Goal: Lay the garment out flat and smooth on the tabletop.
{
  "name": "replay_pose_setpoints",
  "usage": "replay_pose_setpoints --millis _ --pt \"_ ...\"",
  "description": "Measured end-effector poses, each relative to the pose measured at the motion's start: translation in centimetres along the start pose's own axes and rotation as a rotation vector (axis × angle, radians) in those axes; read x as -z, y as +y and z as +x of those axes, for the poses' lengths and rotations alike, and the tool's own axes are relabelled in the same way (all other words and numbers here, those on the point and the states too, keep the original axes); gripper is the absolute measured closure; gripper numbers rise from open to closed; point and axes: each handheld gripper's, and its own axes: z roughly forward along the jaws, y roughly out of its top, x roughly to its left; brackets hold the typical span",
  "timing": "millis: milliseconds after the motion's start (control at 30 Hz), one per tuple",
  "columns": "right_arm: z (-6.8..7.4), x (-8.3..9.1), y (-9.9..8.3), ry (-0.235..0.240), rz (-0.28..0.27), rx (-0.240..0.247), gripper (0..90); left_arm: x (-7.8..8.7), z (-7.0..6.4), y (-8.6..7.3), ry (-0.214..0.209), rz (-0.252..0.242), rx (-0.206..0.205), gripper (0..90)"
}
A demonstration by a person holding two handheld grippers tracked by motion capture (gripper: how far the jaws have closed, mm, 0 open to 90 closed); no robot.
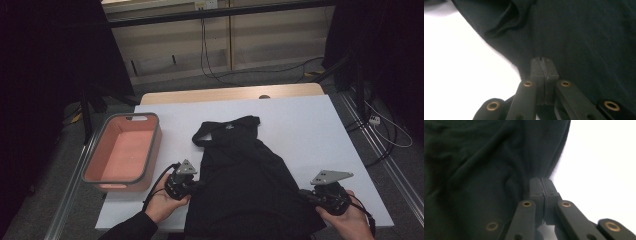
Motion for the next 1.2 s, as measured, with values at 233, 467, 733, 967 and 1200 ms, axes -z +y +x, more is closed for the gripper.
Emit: replay_pose_setpoints --millis 233,467,733,967,1200 --pt "1.5 1.1 -1.1 0.035 0.015 0.021 88.8 0.8 -0.5 -0.7 -0.016 0.012 -0.001 89.5" --pt "1.4 1.0 -0.7 0.036 -0.030 0.032 69.7 0.7 -0.3 -0.7 -0.021 -0.008 0.003 87.3" --pt "0.4 0.4 1.9 0.005 -0.143 0.026 55.8 0.0 0.1 0.4 0.015 -0.049 -0.034 66.7" --pt "-1.4 -1.8 5.5 -0.003 -0.189 0.018 63.2 -0.6 0.8 1.5 0.074 -0.103 -0.045 51.6" --pt "-3.0 -4.4 9.5 -0.036 -0.206 0.025 69.9 -1.5 1.6 2.7 0.045 -0.143 -0.032 56.0"
